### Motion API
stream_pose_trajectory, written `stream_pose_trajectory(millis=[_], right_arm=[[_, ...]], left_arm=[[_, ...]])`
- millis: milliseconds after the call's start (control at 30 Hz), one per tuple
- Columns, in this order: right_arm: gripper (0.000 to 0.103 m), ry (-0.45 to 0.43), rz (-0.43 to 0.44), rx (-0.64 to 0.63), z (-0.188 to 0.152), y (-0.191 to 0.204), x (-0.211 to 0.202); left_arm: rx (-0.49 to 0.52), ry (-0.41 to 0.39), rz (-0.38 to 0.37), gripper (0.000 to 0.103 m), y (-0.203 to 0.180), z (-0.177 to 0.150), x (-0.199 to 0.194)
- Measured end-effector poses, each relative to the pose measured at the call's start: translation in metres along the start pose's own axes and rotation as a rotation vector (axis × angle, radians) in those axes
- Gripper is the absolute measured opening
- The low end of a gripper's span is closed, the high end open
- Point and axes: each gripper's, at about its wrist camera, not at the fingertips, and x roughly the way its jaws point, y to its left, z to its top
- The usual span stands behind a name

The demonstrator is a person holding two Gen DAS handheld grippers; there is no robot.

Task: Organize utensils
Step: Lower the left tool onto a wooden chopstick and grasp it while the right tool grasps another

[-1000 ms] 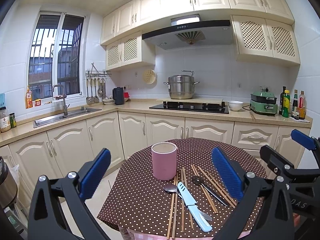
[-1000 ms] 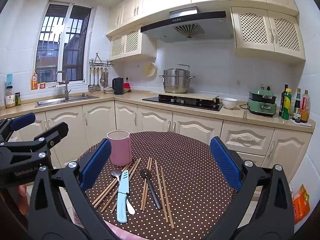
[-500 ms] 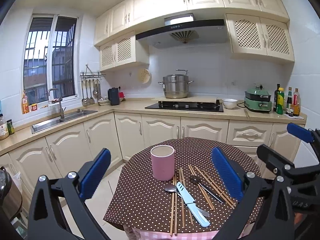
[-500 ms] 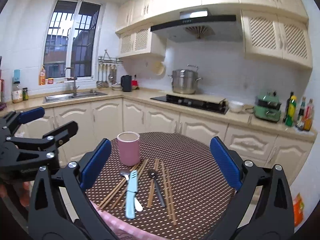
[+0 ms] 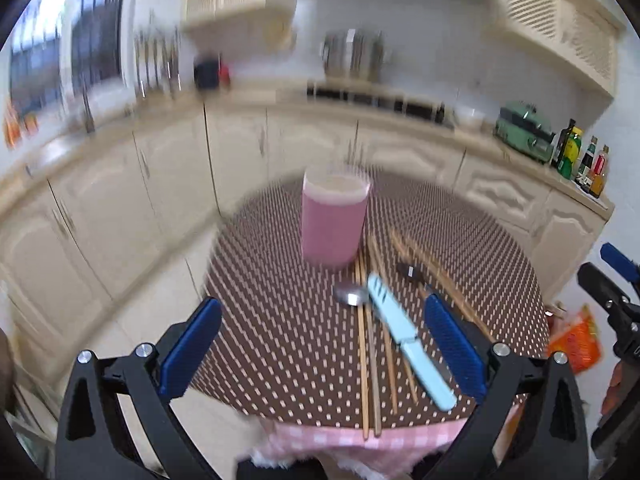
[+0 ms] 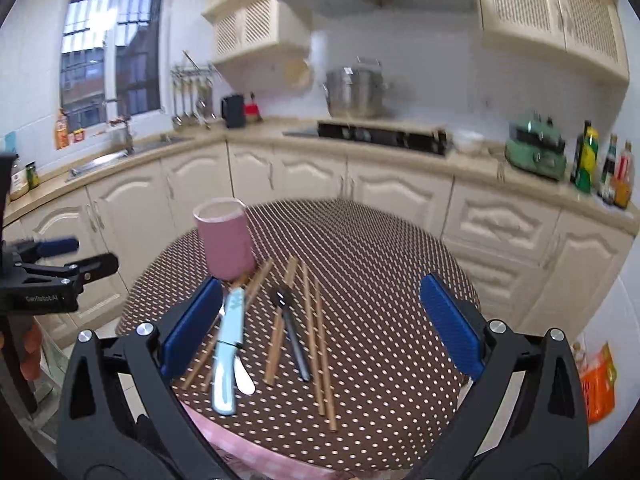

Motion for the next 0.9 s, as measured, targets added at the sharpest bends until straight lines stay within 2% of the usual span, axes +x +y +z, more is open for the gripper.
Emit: stream_pose_trajectory(millis=[100, 167, 233, 300, 333, 633, 800, 900], right_arm=[[0.097, 0.075, 0.009, 0.002, -0.006, -0.007, 0.024], [0.097, 0.128, 0.032, 0.007, -0.011, -0.010, 0.040], [0.097, 0.195, 0.055, 0.013, -0.017, -0.012, 0.059], [0.097, 0.238, 0.055, 0.012, -0.022, -0.013, 0.070], [0.097, 0.258, 0.050, 0.014, -0.024, -0.014, 0.077], [0.097, 0.321, 0.076, 0.066, -0.027, -0.031, 0.102], [0.097, 0.344, 0.084, 0.089, -0.025, -0.039, 0.112], [0.097, 0.367, 0.091, 0.098, -0.028, -0.041, 0.120]], left_arm=[[-0.032, 0.147, -0.055, 0.099, 0.013, -0.002, 0.037], [-0.019, 0.217, -0.059, 0.098, 0.015, -0.006, 0.060], [0.000, 0.279, -0.101, 0.086, 0.010, -0.013, 0.084], [-0.001, 0.343, -0.124, 0.071, 0.007, -0.016, 0.102], [0.003, 0.363, -0.120, 0.069, 0.005, -0.018, 0.109], [0.077, 0.437, -0.059, 0.068, -0.007, -0.024, 0.149], [0.123, 0.449, -0.015, 0.068, -0.015, -0.023, 0.165], [0.163, 0.467, 0.019, 0.068, -0.027, -0.011, 0.175]])
